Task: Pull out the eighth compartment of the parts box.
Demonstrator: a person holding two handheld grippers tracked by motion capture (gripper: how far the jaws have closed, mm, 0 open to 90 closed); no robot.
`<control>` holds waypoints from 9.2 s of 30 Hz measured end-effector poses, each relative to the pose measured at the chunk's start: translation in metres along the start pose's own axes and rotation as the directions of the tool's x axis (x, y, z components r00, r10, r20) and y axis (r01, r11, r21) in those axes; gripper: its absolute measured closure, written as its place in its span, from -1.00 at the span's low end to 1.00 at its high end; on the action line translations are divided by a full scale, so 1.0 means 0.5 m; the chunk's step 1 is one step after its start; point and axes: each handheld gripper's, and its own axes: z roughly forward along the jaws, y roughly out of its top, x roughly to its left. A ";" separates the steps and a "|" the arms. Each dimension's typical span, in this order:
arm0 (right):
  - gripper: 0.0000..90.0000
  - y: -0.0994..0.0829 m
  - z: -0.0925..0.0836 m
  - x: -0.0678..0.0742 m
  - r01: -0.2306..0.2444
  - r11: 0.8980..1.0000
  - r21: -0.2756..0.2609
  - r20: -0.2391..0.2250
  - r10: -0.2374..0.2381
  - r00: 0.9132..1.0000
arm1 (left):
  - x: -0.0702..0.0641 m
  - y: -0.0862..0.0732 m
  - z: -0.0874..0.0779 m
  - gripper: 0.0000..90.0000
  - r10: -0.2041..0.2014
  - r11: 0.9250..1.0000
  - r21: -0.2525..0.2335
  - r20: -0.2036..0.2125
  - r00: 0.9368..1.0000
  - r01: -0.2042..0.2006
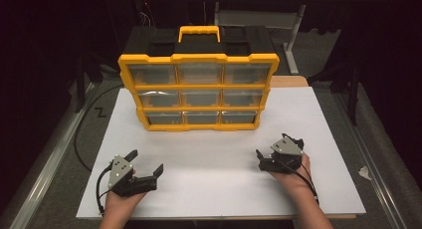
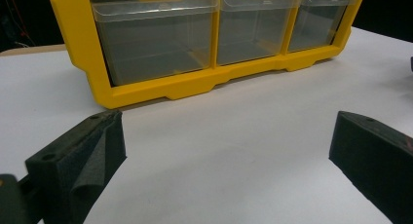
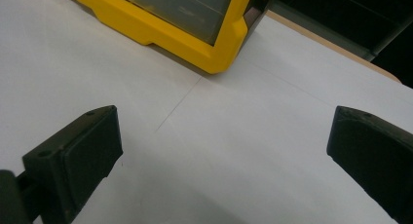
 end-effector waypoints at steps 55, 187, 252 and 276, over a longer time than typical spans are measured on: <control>-0.98 0.032 -0.015 0.100 0.573 0.813 0.108 0.126 -0.582 0.803 | -0.007 -0.001 0.003 -0.98 0.041 0.999 0.009 0.013 0.999 -0.041; 0.73 0.248 0.182 0.327 0.866 0.488 0.111 0.402 -0.819 0.409 | -0.008 -0.002 0.015 -0.99 0.085 0.996 -0.003 0.042 0.996 -0.085; 0.31 0.244 0.105 0.336 0.874 0.479 0.085 0.268 -0.856 0.443 | -0.008 -0.002 0.016 -0.99 0.097 0.995 0.000 0.047 0.994 -0.097; 0.73 0.224 0.069 0.351 0.878 0.470 0.088 0.306 -0.852 0.425 | -0.009 -0.001 0.018 -0.99 0.100 0.995 0.000 0.049 0.994 -0.100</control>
